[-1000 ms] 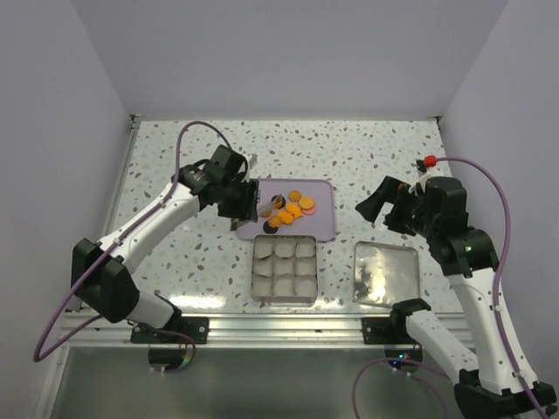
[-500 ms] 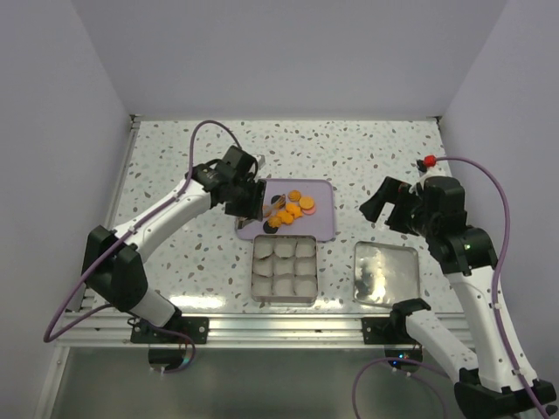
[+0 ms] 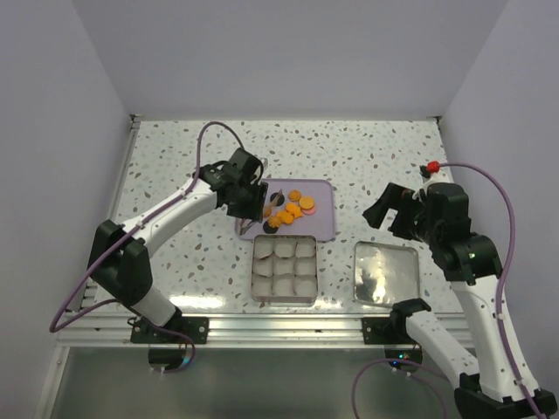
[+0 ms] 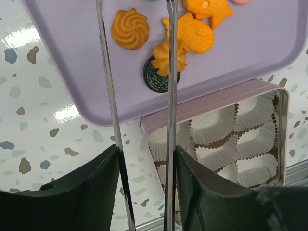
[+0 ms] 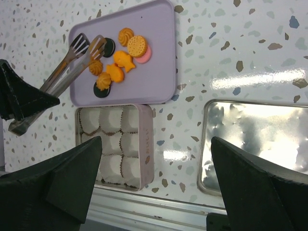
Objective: Pack the cookies
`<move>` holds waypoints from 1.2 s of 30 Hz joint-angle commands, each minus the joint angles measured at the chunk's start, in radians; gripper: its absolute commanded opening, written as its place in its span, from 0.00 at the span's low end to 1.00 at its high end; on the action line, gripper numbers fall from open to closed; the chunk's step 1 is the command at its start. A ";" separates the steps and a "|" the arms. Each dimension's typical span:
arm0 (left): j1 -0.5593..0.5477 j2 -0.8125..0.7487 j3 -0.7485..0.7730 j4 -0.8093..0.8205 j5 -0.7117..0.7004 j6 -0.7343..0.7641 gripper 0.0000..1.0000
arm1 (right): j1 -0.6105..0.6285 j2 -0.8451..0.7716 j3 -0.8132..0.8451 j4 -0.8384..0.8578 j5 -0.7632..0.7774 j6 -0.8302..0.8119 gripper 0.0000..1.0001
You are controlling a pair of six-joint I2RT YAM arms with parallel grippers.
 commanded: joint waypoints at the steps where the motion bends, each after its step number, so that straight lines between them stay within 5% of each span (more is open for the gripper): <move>1: -0.014 -0.044 0.051 0.037 -0.007 0.008 0.52 | 0.002 -0.018 0.023 -0.020 0.013 -0.014 0.99; 36: -0.057 0.073 0.068 -0.028 -0.106 -0.060 0.49 | 0.127 -0.001 0.069 -0.043 0.094 -0.091 0.99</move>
